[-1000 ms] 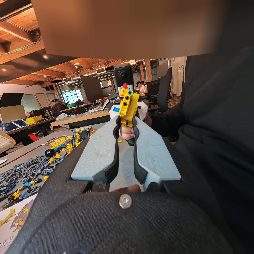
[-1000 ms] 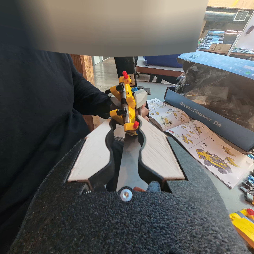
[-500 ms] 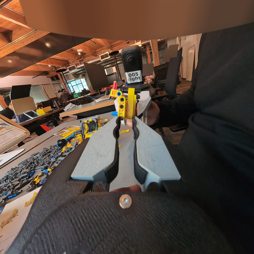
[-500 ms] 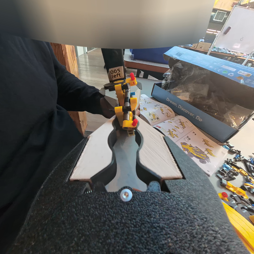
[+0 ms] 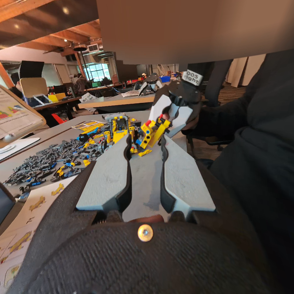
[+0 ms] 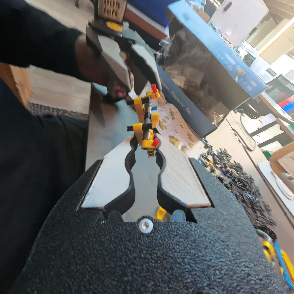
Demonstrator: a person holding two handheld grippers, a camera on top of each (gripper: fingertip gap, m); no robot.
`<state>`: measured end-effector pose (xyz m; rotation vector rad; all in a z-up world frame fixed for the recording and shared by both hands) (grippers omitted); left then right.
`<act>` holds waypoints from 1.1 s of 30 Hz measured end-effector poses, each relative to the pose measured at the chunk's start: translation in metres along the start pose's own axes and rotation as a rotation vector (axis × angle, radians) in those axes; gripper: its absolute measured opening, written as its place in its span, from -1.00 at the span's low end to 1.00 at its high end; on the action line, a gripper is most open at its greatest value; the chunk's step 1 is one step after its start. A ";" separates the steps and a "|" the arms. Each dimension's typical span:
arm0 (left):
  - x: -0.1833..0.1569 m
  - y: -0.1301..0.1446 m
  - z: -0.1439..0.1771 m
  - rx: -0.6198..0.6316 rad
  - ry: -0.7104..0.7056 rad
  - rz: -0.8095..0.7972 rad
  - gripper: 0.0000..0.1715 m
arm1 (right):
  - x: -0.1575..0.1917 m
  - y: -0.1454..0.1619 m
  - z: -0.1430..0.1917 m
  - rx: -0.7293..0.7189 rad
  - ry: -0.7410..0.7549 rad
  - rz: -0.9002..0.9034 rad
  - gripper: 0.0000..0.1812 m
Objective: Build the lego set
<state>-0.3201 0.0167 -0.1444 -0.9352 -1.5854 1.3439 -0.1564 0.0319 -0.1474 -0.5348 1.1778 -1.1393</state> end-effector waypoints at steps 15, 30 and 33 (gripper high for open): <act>0.003 0.026 -0.008 0.396 -0.094 -0.063 -0.46 | 0.001 0.059 -0.022 0.405 0.151 0.274 -0.78; 0.008 0.035 -0.012 0.492 -0.113 0.024 -0.35 | 0.005 0.064 -0.028 0.391 0.149 0.290 -0.78; 0.007 0.036 -0.013 0.510 -0.105 0.017 -0.35 | 0.004 0.064 -0.027 0.401 0.150 0.291 -0.78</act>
Point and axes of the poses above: each gripper's, where its closed fingertips meet, z back along the fingers, y out of its underside, x = y × z across the jaws, the point moved 7 cm from there along z, back along the fingers, and after that the axes turned 3 degrees about -y, right-handed, at the moved point
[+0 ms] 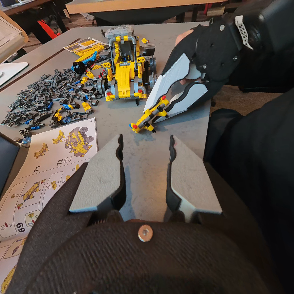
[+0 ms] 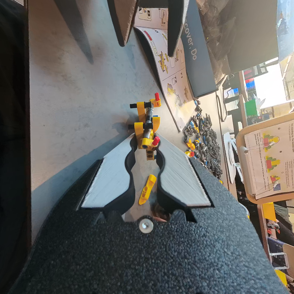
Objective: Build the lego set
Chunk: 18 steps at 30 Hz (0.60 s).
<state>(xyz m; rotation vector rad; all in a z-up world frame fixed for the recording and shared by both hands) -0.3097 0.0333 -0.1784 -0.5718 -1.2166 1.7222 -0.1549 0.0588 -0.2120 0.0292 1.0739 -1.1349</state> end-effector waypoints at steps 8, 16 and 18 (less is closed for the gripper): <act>0.000 0.001 -0.002 0.017 0.021 0.007 -0.36 | -0.001 0.003 0.001 0.008 0.005 0.013 -0.77; -0.001 0.001 -0.003 0.031 0.032 0.009 -0.35 | -0.004 0.004 0.005 -0.008 -0.010 -0.021 -0.65; -0.001 0.001 -0.004 0.036 0.034 0.006 -0.35 | -0.004 0.004 0.006 -0.007 -0.012 -0.012 -0.65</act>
Point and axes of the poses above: each gripper's, where its closed fingertips meet, z back along the fingers, y out of its underside, x = y × z across the jaws, the point moved 7 cm from there along z, back along the fingers, and after that the axes turned 3 degrees about -y, right-handed, at the moved point
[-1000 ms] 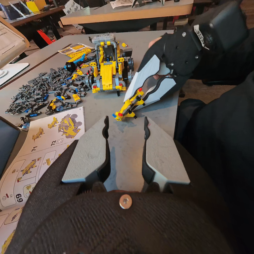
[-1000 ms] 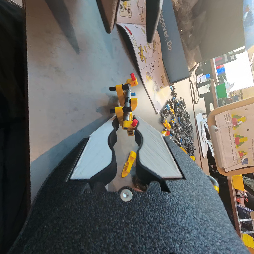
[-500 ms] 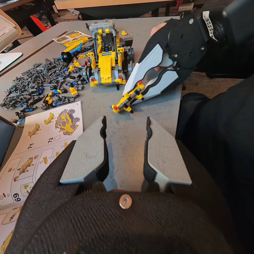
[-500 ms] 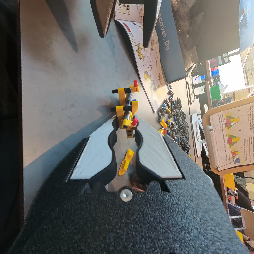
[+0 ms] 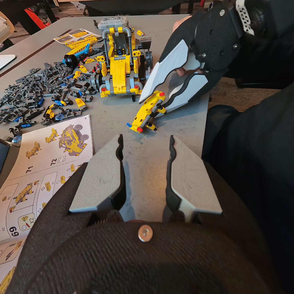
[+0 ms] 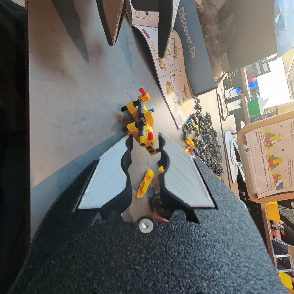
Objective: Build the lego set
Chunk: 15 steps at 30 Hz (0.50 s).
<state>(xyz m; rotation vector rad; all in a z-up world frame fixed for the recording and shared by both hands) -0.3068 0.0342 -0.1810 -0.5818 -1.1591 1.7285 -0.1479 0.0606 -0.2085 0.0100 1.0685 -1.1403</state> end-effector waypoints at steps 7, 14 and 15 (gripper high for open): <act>0.000 0.000 -0.001 0.009 0.004 0.002 -0.35 | 0.003 0.000 0.006 0.001 -0.029 0.007 -0.65; 0.000 0.001 -0.002 0.017 0.008 0.003 -0.35 | 0.008 0.003 0.018 0.023 -0.057 0.033 -0.63; 0.000 0.001 -0.002 0.019 0.008 0.002 -0.35 | 0.008 0.003 0.020 0.027 -0.062 0.036 -0.62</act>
Point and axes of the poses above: each gripper's, where its closed fingertips meet, z back along the fingers, y out of its underside, x = y × z across the jaws, the point moved 7 cm from there along z, back along the fingers, and after that the axes turned 3 degrees about -y, right-handed, at the moved point
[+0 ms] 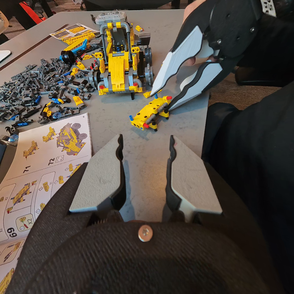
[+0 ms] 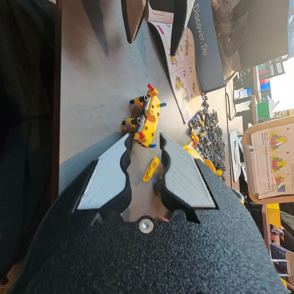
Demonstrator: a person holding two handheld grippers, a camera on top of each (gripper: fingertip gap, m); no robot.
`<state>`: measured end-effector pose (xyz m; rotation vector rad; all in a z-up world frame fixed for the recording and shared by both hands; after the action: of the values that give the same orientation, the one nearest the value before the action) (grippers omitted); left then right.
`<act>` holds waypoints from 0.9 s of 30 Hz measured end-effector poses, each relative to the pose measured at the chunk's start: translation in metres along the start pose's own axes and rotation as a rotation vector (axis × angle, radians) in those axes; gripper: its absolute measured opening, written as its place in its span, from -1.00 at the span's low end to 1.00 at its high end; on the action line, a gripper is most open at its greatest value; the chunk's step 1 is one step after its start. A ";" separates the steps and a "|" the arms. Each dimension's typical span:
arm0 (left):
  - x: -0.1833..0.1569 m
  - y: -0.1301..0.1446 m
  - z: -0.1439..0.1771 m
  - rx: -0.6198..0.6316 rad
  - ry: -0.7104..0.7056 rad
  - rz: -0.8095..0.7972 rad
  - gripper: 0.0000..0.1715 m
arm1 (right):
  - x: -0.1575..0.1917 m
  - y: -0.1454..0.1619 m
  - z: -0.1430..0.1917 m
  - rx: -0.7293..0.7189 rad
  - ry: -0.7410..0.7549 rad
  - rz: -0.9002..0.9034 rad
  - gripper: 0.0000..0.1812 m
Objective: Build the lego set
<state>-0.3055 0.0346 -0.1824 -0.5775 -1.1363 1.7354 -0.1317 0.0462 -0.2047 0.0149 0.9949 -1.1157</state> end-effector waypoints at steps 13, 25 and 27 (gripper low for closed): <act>0.002 -0.001 0.003 -0.011 -0.174 -0.037 -0.44 | -0.024 0.030 0.057 -0.188 -0.121 -0.286 -0.52; 0.016 -0.005 -0.021 0.043 -0.183 -0.033 -0.40 | -0.142 0.069 0.077 -0.650 -0.041 -0.585 -0.48; 0.022 -0.005 -0.020 0.023 -0.151 0.035 -0.34 | -0.147 0.075 0.069 -0.642 -0.043 -0.568 -0.48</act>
<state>-0.2976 0.0638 -0.1843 -0.4606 -1.2148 1.8452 -0.0415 0.1588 -0.0985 -0.8495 1.3221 -1.2425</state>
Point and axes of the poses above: each gripper's, where its closed fingertips meet, z back along the fingers, y out of its underside, x = y × z across the jaws, the point moved 7 cm from there along z, back along the fingers, and after that the axes turned 3 degrees about -y, right-handed, at the moved point
